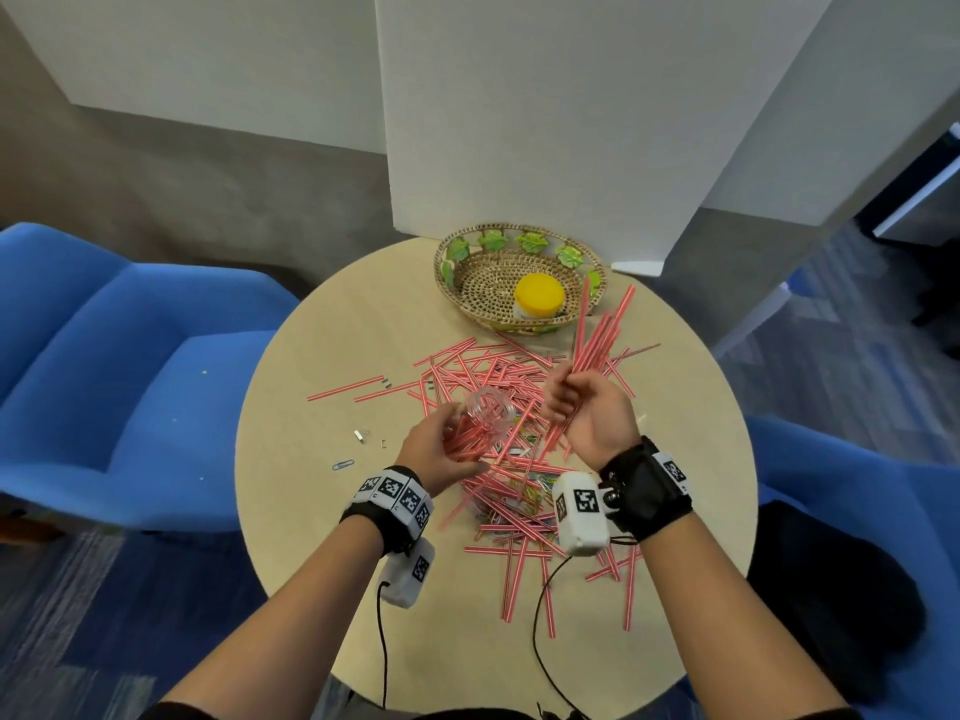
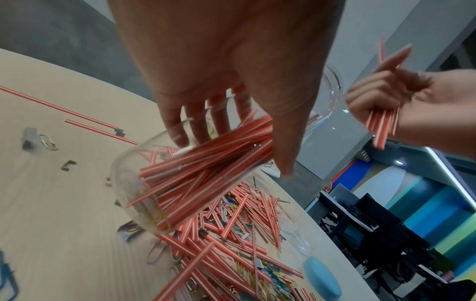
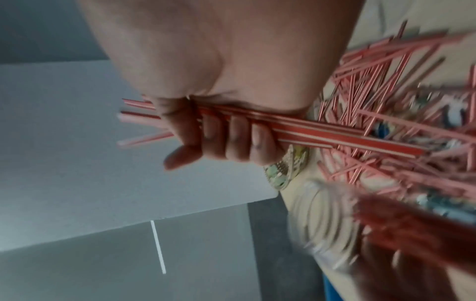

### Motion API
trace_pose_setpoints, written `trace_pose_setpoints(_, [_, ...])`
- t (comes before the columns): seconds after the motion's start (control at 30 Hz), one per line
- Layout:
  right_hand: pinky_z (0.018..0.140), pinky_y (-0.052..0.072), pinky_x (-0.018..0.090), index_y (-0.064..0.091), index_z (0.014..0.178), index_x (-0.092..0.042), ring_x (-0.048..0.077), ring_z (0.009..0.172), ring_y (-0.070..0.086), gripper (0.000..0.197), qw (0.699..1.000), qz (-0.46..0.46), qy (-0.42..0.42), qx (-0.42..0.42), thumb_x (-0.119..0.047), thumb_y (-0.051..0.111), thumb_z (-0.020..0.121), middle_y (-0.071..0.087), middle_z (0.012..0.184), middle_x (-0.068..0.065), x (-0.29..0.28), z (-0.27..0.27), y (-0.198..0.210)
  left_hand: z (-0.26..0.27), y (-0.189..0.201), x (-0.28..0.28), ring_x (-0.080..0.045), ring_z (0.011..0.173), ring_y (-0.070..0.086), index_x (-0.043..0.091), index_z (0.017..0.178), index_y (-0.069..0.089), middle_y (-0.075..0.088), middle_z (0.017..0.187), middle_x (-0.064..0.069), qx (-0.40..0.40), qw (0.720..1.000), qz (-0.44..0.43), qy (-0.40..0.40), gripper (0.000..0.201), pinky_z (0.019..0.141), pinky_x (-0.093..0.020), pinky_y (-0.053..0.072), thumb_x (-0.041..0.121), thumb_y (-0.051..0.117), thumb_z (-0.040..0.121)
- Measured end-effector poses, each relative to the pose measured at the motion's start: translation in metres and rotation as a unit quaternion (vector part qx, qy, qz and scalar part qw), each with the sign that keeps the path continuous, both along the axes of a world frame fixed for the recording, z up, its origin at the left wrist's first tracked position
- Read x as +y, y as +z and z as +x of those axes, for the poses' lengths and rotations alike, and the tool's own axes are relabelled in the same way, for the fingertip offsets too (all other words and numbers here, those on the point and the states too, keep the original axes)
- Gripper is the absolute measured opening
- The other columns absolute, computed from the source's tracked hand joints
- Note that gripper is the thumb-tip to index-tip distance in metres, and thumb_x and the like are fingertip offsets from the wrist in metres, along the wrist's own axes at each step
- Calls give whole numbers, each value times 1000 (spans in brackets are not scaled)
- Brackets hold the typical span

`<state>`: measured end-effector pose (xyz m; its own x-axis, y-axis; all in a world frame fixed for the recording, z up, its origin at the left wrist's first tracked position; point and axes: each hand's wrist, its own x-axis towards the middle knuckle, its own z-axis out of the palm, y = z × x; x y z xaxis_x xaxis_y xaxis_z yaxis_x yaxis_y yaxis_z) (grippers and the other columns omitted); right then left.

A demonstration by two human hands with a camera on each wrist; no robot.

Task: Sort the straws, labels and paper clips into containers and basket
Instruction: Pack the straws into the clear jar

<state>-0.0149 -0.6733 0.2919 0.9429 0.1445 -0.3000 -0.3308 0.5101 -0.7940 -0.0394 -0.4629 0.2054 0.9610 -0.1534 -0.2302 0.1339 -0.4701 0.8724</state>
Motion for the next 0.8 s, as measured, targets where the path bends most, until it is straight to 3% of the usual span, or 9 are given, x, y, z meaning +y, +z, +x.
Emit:
trace_pose_setpoints(0.1, [48,18,26,45,60,-14,11,49,22,17,993,103,-27,-43,-13,43,77,29,55,-4,11,6,19,-2,3,-4,-4,88,63,23,118,55,64,102,11,-8,1000,3,-8,66,67,-3,45,23,93,65])
trace_pose_setpoints(0.2, [45,16,26,36,52,-19,10,44,17,36,990,106,-62,-74,-19,50,86,23,48,-6,20,14,30,-3,3,-9,-7,90,65,22,120,55,65,104,9,-14,1000,1,-13,67,73,-7,45,23,93,65])
trace_pose_setpoints(0.3, [45,15,28,25,50,-20,13,44,11,58,988,42,-104,-104,-32,48,101,16,46,-4,31,19,33,-4,1,-14,-9,93,67,20,124,55,66,106,7,-10,1000,-1,-22,70,84,-23,56,21,92,65])
trace_pose_setpoints(0.4, [49,17,30,17,55,-17,17,46,11,59,986,12,-125,-107,-37,44,104,14,47,-1,40,19,29,-5,2,-19,-12,98,69,22,125,56,68,109,5,-6,1000,-16,-22,70,88,-37,59,26,92,64])
trace_pose_setpoints(0.5, [51,24,31,24,54,-14,18,47,16,57,987,-44,-116,-104,-34,44,103,19,48,0,49,11,19,-5,5,-22,-7,96,69,21,122,57,70,107,6,-10,1000,-24,-18,66,86,-26,57,25,92,65])
trace_pose_setpoints(0.57, [57,34,32,32,52,-15,19,48,27,55,984,-116,-84,-102,-32,43,103,27,50,1,51,5,13,-3,7,-22,2,90,66,20,119,57,69,102,9,-11,999,-30,-17,65,78,-11,51,20,93,65])
trace_pose_setpoints(0.63, [65,43,32,43,54,-15,20,53,41,53,977,-179,-41,-109,-36,44,102,41,54,3,49,-1,12,-2,8,-21,9,86,63,22,118,55,66,99,12,-13,999,-29,-15,65,73,-5,47,16,92,66])
trace_pose_setpoints(0.7, [71,49,22,55,60,-14,17,64,57,50,962,-247,-6,-117,-38,45,102,57,63,2,44,-4,13,-1,9,-20,5,89,64,21,121,54,67,103,10,-12,999,-31,-8,67,78,-10,51,19,93,65])
trace_pose_setpoints(0.8, [72,43,9,66,80,-3,-2,78,63,38,929,-338,6,-152,-32,53,100,66,79,-8,36,-3,12,0,9,-18,-9,95,68,22,124,55,68,110,6,-18,999,-30,10,73,87,-27,55,24,94,63])
